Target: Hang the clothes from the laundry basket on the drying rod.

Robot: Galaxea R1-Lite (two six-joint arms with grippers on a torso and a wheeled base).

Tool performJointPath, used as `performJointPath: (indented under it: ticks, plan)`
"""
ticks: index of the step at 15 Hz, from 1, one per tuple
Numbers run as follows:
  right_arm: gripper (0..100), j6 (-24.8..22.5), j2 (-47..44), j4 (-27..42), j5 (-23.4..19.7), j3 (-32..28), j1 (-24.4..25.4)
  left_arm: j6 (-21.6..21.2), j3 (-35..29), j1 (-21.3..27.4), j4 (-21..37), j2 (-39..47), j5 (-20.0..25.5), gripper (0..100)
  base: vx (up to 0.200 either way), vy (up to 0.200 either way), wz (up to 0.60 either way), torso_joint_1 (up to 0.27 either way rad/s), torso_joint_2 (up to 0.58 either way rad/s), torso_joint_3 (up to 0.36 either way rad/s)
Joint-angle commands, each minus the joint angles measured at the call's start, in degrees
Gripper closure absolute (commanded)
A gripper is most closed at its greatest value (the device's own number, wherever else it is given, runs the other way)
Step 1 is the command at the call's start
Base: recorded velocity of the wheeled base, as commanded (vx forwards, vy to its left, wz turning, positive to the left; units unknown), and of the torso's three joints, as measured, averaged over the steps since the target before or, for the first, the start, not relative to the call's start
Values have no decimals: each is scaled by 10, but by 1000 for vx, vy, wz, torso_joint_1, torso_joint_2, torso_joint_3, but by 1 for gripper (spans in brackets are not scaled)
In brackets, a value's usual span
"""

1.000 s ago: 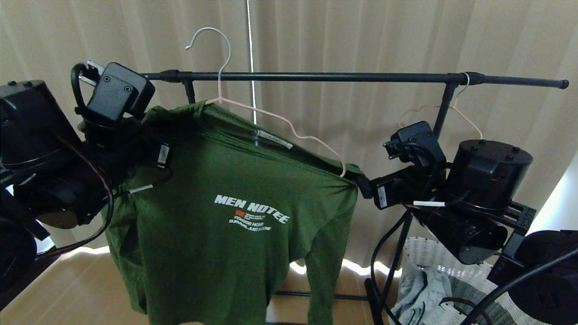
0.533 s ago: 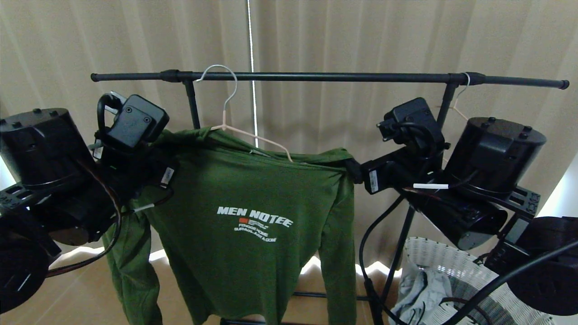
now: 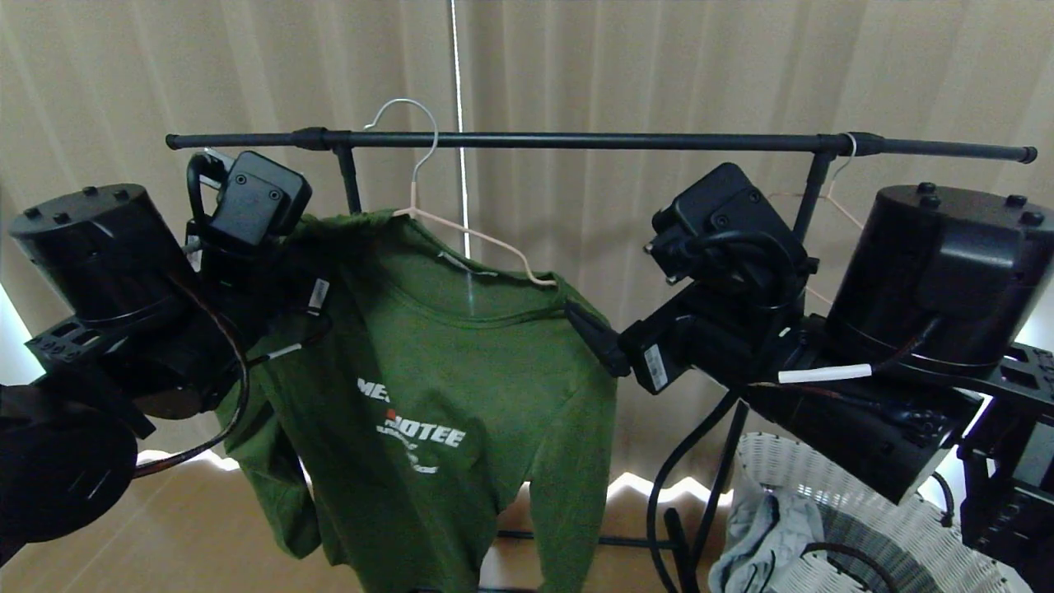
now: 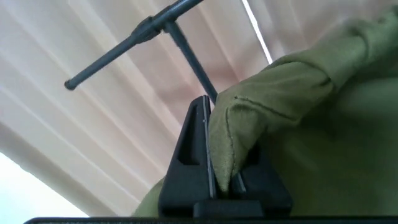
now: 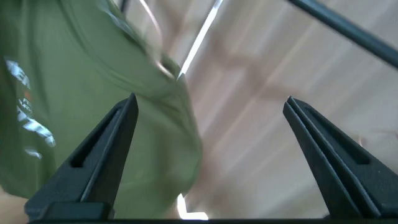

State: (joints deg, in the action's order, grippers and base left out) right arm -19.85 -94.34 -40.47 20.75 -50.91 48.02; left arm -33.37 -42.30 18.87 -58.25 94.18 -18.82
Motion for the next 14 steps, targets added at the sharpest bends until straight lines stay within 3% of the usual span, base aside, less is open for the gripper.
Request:
performJointPath:
  ticks: [1,4,8,14]
  plan:
    - [0,0,1,0,-1,-6,19,19,-1,7,-3,10,1,100,0,0,0,0,0,0]
    - [0,-10,-23,-3,-7,-33,20,55,4,36,-3,8,1,100,0,0,0,0,0,0]
    - [0,-41,-77,-5,-2,-111,-13,57,9,46,-3,6,2,100,0,0,0,0,0,0]
    - [0,-60,-122,-1,2,-135,-26,55,53,67,-54,-4,3,100,0,0,0,0,0,0]
